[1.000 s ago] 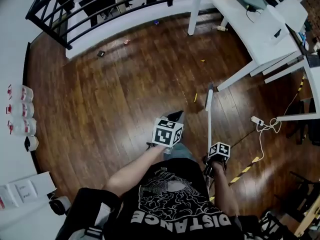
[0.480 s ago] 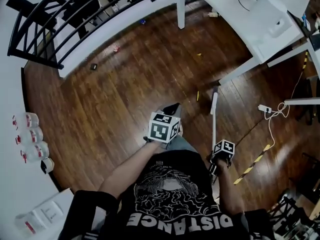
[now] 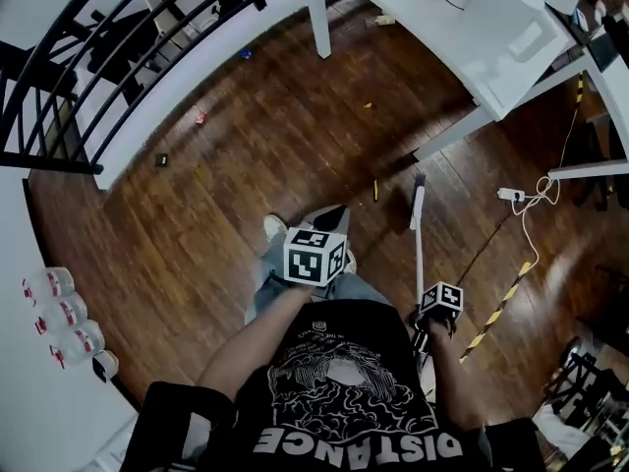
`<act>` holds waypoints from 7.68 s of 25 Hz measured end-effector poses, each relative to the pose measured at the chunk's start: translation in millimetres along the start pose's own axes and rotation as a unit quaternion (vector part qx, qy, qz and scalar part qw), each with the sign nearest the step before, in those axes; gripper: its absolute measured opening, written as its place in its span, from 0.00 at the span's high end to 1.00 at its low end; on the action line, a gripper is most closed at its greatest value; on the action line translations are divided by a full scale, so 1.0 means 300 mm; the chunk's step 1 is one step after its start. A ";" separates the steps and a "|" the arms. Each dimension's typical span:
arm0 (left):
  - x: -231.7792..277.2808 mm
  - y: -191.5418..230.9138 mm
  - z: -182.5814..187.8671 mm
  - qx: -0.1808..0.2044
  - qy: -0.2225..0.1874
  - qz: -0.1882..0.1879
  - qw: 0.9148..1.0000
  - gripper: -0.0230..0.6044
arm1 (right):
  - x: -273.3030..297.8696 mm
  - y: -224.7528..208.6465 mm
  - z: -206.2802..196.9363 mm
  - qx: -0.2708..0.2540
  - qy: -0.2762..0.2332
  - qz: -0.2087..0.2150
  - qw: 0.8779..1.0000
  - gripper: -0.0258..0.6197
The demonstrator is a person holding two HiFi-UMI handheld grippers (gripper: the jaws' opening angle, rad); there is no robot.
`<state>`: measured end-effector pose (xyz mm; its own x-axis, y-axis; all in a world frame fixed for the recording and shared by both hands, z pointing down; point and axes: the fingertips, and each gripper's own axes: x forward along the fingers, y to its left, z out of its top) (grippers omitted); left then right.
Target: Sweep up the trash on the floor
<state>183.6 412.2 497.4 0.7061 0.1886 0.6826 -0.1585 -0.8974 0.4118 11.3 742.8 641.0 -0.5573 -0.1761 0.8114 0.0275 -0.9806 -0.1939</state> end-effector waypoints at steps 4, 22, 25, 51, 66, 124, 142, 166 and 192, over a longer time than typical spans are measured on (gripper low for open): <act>0.066 0.070 0.057 0.005 0.019 -0.023 1.000 0.96 | 0.016 0.079 0.003 0.028 0.005 0.000 1.000 0.96; 0.176 0.456 0.347 0.102 0.120 -0.131 0.979 0.96 | 0.148 0.759 0.012 0.248 0.011 0.128 0.960 0.96; 0.168 0.519 0.390 0.107 0.120 -0.137 0.978 0.96 | 0.169 0.864 0.070 0.251 0.020 0.129 0.959 0.96; 0.037 0.920 0.478 0.069 0.090 -0.072 0.991 0.96 | 0.135 1.548 0.570 0.345 -0.027 0.328 0.879 0.95; 0.002 1.128 0.639 0.033 0.039 -0.011 0.999 0.96 | 0.028 1.783 0.782 0.286 -0.037 0.373 0.882 0.95; 0.149 1.056 0.820 -0.012 0.010 0.016 1.000 0.96 | -0.398 1.331 1.143 0.033 -0.110 0.057 0.992 0.96; 0.129 1.220 0.855 -0.021 0.021 0.074 0.997 0.96 | -0.147 1.376 1.267 0.064 -0.067 0.042 0.995 0.95; -0.267 1.809 0.612 -0.123 -0.022 0.094 0.988 0.96 | 0.226 2.012 0.882 0.049 0.043 0.039 0.997 0.94; -0.674 2.266 0.440 -0.215 -0.082 0.112 0.967 0.96 | 0.592 2.832 0.247 0.030 0.105 0.138 0.984 0.94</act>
<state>24.1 -288.6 559.5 0.7150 -0.0895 0.6934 -0.5680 -0.6527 0.5014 -2.7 -128.0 661.0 -0.6804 -0.4210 0.5998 0.2471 -0.9024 -0.3531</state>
